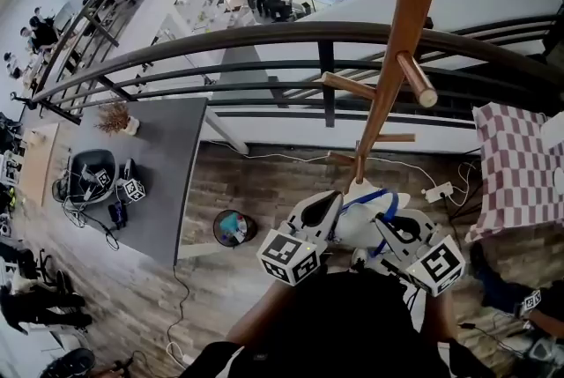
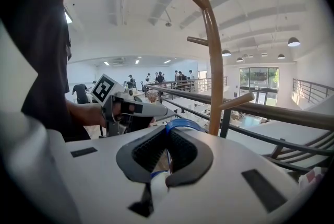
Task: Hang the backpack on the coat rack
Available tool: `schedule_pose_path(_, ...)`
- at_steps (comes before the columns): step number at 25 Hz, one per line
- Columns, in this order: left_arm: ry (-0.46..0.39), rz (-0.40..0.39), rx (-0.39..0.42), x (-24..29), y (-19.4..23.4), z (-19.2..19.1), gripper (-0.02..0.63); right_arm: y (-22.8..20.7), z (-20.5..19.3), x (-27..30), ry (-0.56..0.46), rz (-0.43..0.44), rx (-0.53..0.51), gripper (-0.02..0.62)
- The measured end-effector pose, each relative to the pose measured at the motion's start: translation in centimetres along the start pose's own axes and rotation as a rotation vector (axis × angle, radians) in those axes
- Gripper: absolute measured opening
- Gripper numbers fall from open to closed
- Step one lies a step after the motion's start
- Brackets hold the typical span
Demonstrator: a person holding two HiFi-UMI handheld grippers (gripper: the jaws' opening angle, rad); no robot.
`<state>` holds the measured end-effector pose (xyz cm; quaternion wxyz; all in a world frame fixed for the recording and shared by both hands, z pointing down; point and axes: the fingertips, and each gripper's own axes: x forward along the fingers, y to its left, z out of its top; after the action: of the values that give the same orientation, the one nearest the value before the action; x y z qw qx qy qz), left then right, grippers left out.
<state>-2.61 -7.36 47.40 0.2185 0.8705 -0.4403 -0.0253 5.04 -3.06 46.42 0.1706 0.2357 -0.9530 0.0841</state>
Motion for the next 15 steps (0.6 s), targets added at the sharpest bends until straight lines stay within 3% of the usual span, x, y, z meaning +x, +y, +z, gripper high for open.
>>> schedule_pose_path(15, 0.009, -0.028, -0.008, -0.5, 2.8, 0.8, 0.008, -0.1, 0.6, 4.1, 0.012, -0.025, 0.021, 0.020)
